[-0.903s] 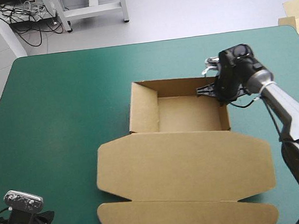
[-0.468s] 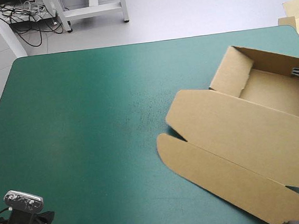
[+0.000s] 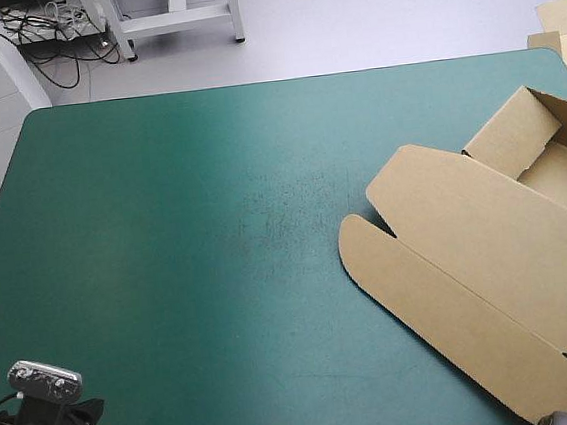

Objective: Fold the box

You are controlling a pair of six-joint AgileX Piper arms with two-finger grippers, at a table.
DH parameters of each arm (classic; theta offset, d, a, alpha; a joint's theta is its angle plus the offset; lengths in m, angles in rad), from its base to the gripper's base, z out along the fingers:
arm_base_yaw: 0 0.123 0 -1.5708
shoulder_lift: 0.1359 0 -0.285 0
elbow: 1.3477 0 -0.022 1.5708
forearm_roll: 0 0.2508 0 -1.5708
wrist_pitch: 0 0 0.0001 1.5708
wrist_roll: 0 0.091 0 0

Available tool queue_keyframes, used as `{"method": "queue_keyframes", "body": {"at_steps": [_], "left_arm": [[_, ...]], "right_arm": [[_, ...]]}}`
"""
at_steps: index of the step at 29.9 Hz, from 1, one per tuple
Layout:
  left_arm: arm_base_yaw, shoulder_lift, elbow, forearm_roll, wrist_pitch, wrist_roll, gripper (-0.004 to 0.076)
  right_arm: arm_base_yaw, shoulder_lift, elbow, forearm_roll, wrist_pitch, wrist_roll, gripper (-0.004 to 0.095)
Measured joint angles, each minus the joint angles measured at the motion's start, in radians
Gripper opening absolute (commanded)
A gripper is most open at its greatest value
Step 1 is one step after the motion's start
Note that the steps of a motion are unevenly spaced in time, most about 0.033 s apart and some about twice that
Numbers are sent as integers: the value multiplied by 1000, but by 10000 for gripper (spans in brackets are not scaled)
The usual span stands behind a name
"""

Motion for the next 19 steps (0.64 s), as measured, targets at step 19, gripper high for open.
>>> {"method": "queue_keyframes", "body": {"at_steps": [19], "left_arm": [[0,0,4,24,-30,0,-10]], "right_arm": [[0,-182,3,14,9,-110,312]]}}
